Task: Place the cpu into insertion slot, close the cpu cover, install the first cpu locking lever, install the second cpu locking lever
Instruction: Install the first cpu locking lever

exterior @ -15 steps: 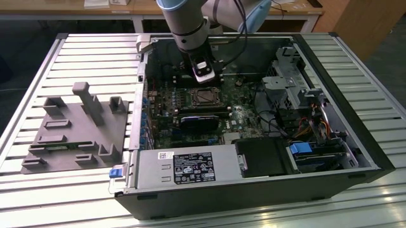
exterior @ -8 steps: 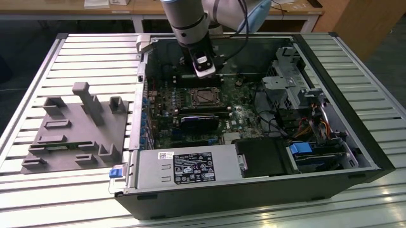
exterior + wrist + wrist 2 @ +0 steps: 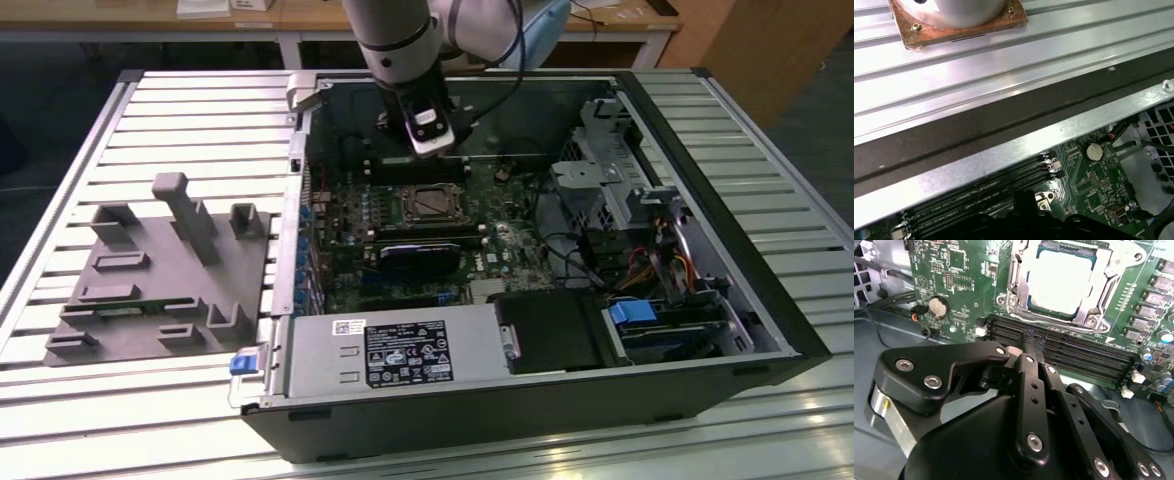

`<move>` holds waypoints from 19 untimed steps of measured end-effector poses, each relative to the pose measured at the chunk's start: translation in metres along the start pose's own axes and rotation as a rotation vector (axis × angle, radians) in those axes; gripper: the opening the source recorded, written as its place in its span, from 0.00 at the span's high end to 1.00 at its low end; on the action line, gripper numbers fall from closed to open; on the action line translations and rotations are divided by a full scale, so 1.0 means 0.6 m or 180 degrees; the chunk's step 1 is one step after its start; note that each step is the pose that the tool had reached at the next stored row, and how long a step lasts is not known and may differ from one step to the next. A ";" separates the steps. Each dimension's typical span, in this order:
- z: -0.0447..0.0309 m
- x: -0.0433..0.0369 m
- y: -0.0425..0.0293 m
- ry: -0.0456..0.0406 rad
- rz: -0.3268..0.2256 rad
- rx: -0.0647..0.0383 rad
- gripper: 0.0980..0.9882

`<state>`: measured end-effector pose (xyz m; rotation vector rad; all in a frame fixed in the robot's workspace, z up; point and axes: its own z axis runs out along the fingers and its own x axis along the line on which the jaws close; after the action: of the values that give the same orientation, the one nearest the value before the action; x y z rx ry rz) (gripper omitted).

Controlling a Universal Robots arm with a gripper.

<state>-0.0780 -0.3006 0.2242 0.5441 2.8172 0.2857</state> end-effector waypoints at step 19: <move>0.006 -0.020 0.007 0.0302 0.0009 0.0360 0.99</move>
<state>-0.0650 -0.3006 0.2245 0.5729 2.9386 0.1574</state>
